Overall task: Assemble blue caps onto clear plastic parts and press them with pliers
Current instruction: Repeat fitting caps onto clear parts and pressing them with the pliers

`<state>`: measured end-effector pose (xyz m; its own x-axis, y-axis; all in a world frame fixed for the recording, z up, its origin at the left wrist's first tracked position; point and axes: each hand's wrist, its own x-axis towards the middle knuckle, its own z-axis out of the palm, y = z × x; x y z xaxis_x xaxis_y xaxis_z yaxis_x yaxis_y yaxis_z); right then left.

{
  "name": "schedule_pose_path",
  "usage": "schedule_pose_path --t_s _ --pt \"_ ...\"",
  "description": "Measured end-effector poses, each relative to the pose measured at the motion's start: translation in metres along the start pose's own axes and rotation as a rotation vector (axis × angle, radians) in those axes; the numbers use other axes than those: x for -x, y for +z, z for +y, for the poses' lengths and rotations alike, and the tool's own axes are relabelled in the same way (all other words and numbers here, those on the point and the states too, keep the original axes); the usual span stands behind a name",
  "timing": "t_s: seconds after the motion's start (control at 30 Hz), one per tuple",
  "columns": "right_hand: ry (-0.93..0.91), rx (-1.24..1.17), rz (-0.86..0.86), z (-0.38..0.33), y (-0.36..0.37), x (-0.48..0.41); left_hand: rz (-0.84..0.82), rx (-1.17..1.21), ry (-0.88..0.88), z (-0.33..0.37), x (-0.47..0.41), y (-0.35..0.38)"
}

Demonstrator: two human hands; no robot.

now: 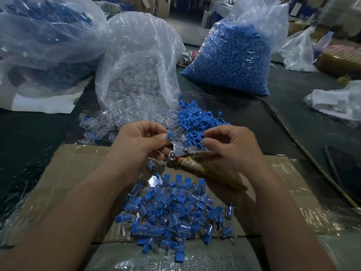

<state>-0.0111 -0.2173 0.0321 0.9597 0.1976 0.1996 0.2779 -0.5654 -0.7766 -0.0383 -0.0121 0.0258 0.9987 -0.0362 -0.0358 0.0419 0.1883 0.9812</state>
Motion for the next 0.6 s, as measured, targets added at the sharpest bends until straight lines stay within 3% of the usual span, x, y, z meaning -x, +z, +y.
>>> schedule_pose_path --t_s 0.3,0.6 --pt "0.205 0.403 -0.47 0.003 -0.007 0.002 0.045 0.007 0.027 -0.002 -0.003 -0.001" --pt "0.186 0.522 -0.438 -0.006 0.004 0.002 0.031 0.004 0.019 -0.002 -0.002 -0.002"
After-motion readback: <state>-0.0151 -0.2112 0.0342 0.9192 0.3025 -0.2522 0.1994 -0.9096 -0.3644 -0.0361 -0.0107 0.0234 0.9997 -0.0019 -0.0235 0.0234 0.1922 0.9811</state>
